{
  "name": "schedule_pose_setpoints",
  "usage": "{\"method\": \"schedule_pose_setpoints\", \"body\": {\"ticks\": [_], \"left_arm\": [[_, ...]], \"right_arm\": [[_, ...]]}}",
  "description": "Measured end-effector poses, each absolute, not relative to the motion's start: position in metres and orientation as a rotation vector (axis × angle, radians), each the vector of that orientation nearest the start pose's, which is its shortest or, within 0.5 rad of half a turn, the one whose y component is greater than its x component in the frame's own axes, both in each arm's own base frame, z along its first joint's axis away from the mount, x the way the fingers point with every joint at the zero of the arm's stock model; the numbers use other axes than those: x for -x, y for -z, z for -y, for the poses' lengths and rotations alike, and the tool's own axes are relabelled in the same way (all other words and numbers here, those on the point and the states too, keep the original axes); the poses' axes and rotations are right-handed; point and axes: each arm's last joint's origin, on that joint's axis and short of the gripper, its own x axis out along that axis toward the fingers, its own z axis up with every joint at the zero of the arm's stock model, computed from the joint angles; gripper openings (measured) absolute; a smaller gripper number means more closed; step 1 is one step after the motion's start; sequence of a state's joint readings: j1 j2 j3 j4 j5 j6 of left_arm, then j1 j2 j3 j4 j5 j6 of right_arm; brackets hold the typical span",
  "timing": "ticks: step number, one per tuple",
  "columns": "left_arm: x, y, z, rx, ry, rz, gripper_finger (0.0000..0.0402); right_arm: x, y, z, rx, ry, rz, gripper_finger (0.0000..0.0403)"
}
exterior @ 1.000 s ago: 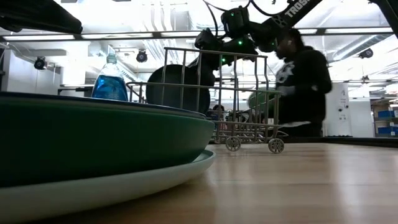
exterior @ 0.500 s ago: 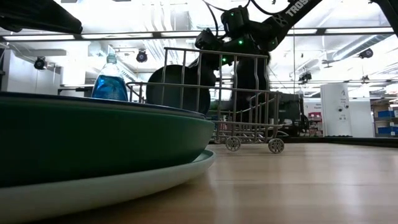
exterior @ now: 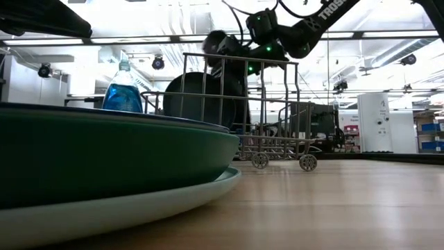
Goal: Sort dishes
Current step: Put the blue plate into the gray dishwasher rack
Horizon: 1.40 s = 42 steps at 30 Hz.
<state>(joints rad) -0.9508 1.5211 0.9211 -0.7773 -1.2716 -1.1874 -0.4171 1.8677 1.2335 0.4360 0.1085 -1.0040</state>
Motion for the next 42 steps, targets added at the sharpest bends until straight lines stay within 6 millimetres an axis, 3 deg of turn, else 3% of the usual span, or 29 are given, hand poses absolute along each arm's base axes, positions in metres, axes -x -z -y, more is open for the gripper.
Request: {"method": "schedule_pose_setpoints", "body": {"ticks": [12,24,37,42], "left_arm": [[-0.172,-0.204,0.194,-0.091,-0.529,-0.334,0.0115],[-0.172,-0.204,0.194,-0.091,-0.528,-0.334,0.0115],[-0.172,-0.204,0.194,-0.092,-0.528,-0.334,0.0115],[-0.172,-0.204,0.194,-0.092,-0.528,-0.334,0.0115]], "right_arm": [[-0.386,-0.233,0.175,0.903,0.355,-0.487,0.0127],[-0.381,-0.24,0.172,0.893,0.405,-0.55,0.0183],[-0.379,-0.244,0.172,0.874,0.411,-0.547,0.0147],[-0.377,-0.242,0.172,0.871,0.444,-0.596,0.015]]}}
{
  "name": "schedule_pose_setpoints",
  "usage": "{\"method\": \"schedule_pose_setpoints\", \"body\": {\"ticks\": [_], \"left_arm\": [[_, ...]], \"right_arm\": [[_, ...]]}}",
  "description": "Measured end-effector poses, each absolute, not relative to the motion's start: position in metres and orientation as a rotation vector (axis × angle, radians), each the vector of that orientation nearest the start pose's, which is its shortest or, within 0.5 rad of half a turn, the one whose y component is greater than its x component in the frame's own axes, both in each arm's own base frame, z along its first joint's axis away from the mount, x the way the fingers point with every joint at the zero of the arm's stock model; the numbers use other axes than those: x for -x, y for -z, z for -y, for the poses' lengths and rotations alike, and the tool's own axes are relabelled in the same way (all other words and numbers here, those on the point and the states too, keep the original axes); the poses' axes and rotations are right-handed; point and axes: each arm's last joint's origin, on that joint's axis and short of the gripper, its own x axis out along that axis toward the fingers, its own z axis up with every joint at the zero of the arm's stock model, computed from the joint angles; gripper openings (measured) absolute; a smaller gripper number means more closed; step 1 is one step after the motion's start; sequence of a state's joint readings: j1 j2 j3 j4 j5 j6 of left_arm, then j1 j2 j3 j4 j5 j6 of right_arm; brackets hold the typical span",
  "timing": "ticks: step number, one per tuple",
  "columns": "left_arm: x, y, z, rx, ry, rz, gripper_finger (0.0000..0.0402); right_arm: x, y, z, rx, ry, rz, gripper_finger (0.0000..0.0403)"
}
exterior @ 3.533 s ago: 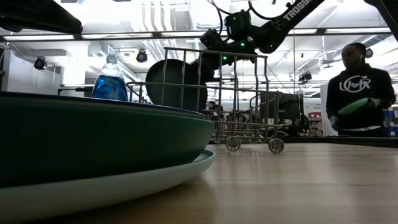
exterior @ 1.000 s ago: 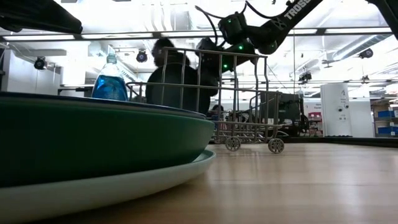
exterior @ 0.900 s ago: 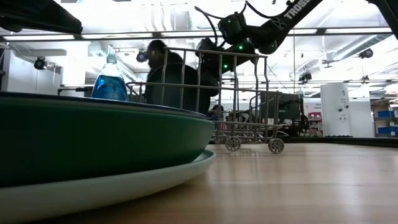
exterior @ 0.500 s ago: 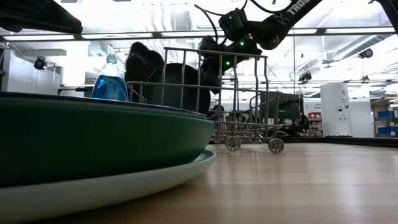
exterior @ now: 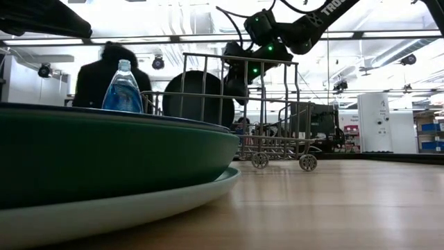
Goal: Sort dishes
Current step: Put the blue plate into the gray dishwasher rack
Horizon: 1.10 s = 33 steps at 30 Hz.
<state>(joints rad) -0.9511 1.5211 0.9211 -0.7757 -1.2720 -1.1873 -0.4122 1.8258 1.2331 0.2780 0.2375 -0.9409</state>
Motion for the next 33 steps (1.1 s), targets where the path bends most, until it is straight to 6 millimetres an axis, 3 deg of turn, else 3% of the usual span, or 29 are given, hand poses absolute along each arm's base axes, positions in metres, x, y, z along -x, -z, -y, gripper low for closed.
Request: {"method": "schedule_pose_setpoints", "body": {"ticks": [11,15,26,33], "left_arm": [[-0.172,-0.204,0.194,-0.092,-0.528,-0.334,0.0115],[-0.172,-0.204,0.194,-0.091,-0.528,-0.334,0.0115],[-0.172,-0.204,0.194,-0.092,-0.528,-0.334,0.0115],[-0.172,-0.203,0.194,-0.093,-0.529,-0.335,0.0115]], "right_arm": [[-0.375,-0.242,0.172,0.853,0.459,-0.631,0.0177],[-0.377,-0.247,0.174,0.864,0.47,-0.649,0.0146],[-0.379,-0.258,0.174,0.943,0.457,-0.736,0.0015],[-0.379,-0.268,0.175,0.904,0.46,-0.782,0.0019]]}}
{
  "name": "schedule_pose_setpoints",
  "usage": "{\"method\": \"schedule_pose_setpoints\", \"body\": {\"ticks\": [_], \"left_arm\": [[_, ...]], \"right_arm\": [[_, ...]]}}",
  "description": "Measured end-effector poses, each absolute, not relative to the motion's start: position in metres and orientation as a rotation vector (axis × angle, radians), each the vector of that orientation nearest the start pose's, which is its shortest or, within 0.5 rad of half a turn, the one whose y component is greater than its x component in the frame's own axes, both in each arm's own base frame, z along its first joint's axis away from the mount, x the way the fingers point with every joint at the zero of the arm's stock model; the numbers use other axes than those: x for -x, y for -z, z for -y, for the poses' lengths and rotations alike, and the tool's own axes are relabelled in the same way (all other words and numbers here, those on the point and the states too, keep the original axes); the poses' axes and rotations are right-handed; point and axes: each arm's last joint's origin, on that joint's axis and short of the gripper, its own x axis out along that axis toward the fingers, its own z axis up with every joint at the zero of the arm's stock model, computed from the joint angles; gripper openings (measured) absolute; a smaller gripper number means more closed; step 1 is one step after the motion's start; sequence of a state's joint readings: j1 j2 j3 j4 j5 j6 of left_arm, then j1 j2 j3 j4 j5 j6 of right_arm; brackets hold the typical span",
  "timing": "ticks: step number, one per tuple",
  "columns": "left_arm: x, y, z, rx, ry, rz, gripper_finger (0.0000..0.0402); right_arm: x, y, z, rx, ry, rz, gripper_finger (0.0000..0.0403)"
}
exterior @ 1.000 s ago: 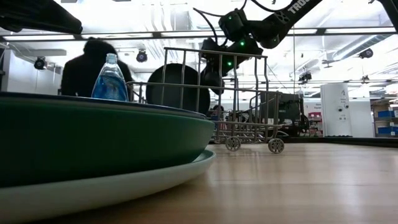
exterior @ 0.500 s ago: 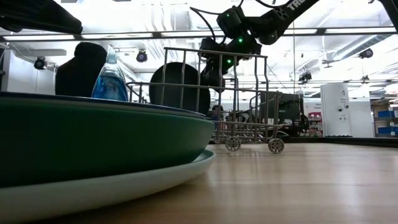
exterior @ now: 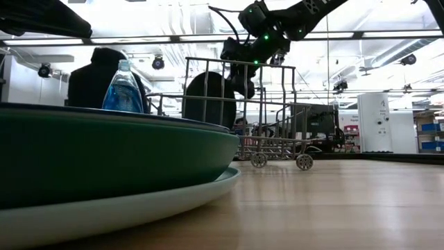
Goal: Sort dishes
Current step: Put the blue plate into the gray dishwasher rack
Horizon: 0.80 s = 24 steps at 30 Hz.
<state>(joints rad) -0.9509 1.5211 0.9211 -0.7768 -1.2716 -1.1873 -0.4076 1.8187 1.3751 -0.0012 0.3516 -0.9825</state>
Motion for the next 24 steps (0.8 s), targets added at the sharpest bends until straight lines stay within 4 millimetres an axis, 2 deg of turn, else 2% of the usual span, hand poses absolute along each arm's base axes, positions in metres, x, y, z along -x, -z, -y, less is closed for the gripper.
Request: {"method": "schedule_pose_setpoints", "body": {"ticks": [8,24], "left_arm": [[-0.172,-0.203,0.194,-0.093,-0.528,-0.335,0.0115],[-0.172,-0.203,0.194,-0.093,-0.529,-0.335,0.0115]], "right_arm": [[-0.383,-0.274,0.172,0.905,0.454,-0.758,0.006],[-0.396,-0.295,0.152,0.944,0.426,-0.673,0.0096]]}}
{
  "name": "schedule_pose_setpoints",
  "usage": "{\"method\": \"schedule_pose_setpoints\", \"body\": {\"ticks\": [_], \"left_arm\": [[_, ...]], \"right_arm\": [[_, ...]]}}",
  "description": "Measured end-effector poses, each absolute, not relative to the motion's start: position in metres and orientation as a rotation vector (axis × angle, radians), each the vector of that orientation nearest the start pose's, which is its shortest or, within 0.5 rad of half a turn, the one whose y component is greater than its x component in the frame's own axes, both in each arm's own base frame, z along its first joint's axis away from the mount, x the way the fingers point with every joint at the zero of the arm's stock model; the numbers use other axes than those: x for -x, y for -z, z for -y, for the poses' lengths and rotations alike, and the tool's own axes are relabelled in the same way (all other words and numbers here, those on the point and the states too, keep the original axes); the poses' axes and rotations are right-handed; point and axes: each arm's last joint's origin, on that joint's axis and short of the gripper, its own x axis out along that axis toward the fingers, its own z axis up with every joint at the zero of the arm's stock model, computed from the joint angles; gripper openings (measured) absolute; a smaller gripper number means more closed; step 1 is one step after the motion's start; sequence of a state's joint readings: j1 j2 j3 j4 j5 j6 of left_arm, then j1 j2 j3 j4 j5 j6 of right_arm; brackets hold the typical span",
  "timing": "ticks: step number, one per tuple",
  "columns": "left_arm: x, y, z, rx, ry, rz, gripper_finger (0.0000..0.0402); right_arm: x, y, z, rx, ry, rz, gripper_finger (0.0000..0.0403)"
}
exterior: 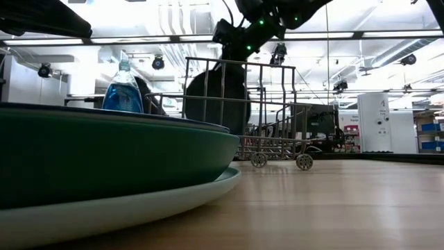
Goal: Sort dishes
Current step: Put the blue plate into the gray dishwasher rack
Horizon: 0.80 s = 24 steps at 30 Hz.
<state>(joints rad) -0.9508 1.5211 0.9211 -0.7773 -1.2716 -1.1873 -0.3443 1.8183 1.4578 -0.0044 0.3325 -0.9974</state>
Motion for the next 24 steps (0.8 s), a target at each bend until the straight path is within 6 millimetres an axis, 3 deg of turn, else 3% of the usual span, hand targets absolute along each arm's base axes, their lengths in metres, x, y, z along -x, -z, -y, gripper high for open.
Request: {"method": "schedule_pose_setpoints", "body": {"ticks": [13,24], "left_arm": [[-0.1722,-0.2033,0.1937,-0.091,-0.527,-0.34,0.0115],[-0.1723,-0.2033,0.1938,-0.088,-0.526,-0.34,0.0115]], "right_arm": [[-0.3942,-0.2916,0.1519,0.906,0.418,-0.708,0.0095],[-0.395,-0.298,0.1531,0.905,0.432,-0.691,0.0142]]}}
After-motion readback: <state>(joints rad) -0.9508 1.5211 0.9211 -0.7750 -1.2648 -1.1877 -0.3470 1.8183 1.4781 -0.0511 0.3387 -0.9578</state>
